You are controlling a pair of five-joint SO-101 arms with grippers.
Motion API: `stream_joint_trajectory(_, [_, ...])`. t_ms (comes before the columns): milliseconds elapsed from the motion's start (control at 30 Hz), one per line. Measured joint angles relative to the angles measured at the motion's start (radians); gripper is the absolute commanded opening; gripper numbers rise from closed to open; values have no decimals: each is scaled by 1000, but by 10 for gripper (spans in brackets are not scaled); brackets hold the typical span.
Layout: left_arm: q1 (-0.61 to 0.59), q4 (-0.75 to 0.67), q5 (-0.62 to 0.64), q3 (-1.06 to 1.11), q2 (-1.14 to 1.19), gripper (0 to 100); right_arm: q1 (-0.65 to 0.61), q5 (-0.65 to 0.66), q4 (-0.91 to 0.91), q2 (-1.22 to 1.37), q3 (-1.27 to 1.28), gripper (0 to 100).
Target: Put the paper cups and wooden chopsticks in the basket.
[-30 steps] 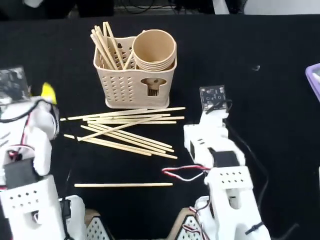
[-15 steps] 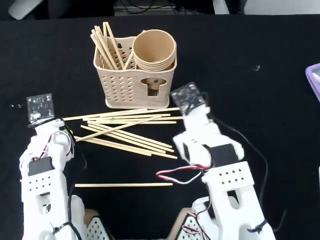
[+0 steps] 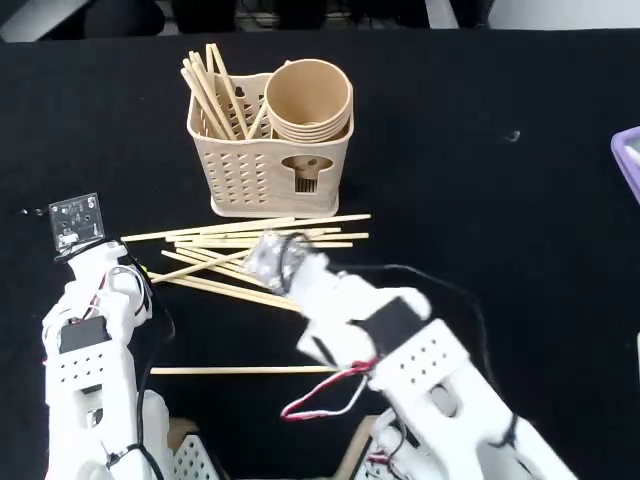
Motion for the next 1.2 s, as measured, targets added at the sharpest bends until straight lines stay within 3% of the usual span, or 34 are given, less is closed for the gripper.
stream_joint_trajectory(467, [-20,0,0,0,0,124,-362,9,-146,310,11,149])
stream_joint_trajectory(767, [-109,0,5,0,0,124,-381,-34,-350,407,72,149])
stream_joint_trajectory(933, [-224,0,120,0,0,125,-381,-66,-436,500,75,147])
stream_joint_trajectory(1067, [-295,-31,180,0,0,125,-381,-66,-450,526,72,21])
stream_joint_trajectory(1200, [-328,-48,210,0,0,124,-377,-64,-456,534,64,9])
